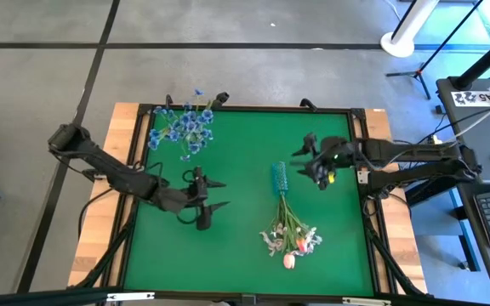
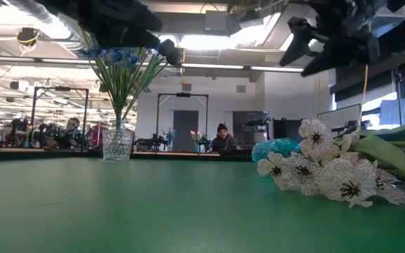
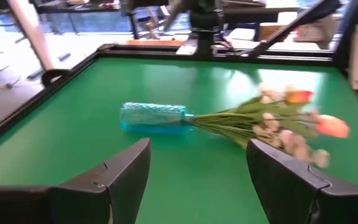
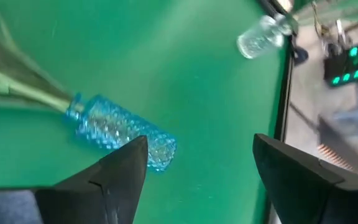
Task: Sort flowers into vase by color
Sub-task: Move the blue vase to the top middle of the table
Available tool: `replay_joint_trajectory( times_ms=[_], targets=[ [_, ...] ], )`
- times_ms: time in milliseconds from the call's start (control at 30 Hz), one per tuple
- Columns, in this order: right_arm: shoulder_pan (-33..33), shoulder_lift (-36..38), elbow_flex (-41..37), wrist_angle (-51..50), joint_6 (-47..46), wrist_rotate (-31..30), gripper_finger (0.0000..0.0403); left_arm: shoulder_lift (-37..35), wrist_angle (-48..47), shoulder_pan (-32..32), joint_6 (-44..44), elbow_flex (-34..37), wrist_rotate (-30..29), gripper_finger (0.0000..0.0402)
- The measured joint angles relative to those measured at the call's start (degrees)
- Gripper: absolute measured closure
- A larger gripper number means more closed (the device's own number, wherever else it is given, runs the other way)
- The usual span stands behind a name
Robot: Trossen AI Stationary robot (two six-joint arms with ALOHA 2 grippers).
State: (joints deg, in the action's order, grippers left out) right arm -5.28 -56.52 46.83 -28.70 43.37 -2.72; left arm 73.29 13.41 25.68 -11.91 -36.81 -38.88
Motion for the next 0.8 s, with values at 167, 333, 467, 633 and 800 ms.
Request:
replay_joint_trajectory(
  times_ms=[167, 333, 467, 633, 800],
  targets=[
    [6.6, -6.1, 0.0, -0.8, 8.6, -9.5, 0.0114, 1.7, -0.5, -4.6, -4.0, -1.6, 5.1, 0.0143],
    [9.3, -13.9, 0.0, -2.0, 16.6, -13.8, 0.0114, 1.7, -1.0, -8.8, -7.3, -1.7, 10.6, 0.0143],
    [11.0, -18.5, 0.1, -2.9, 22.1, -14.3, 0.0114, 1.7, -1.0, -10.3, -7.5, -1.7, 12.3, 0.0143],
    [12.7, -22.7, 0.1, -2.7, 33.7, -18.3, 0.0114, 1.7, -0.9, -11.5, -8.3, -1.7, 12.3, 0.0143],
    [12.8, -25.9, 1.0, -0.3, 41.9, -19.7, 0.0114, 1.7, -1.3, -11.9, -10.6, -1.7, 12.2, 0.0143]
  ],
)
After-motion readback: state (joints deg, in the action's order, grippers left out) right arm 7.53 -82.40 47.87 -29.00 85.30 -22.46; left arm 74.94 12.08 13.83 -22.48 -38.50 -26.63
